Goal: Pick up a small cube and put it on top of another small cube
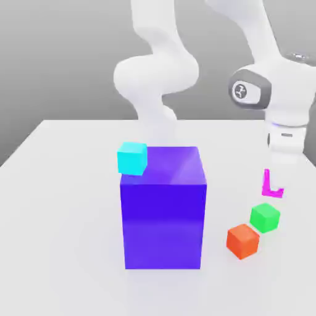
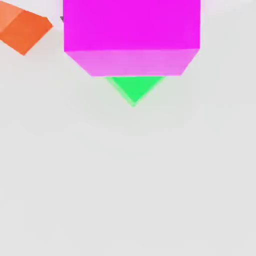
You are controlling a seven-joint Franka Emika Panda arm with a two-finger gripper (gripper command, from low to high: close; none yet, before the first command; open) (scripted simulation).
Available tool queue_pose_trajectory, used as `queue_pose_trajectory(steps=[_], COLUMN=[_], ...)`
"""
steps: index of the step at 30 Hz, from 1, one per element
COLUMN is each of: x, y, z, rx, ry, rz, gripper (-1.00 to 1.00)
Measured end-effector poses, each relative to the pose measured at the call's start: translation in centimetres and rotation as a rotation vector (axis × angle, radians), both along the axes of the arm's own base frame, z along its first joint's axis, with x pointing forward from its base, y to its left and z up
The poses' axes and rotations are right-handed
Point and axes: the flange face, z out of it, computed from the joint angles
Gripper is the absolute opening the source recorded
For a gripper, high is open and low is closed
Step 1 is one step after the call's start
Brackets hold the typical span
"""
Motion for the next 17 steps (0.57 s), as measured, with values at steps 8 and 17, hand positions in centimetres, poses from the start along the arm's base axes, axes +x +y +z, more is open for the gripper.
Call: queue_pose_trajectory(steps=[8,17], x=[-0.1,-0.2], y=[-0.2,-0.1], z=[-3.5,1.5], rx=[0.000,0.000], ry=[-0.001,-0.001], rz=[0.000,0.004], gripper=[1.00,1.00])
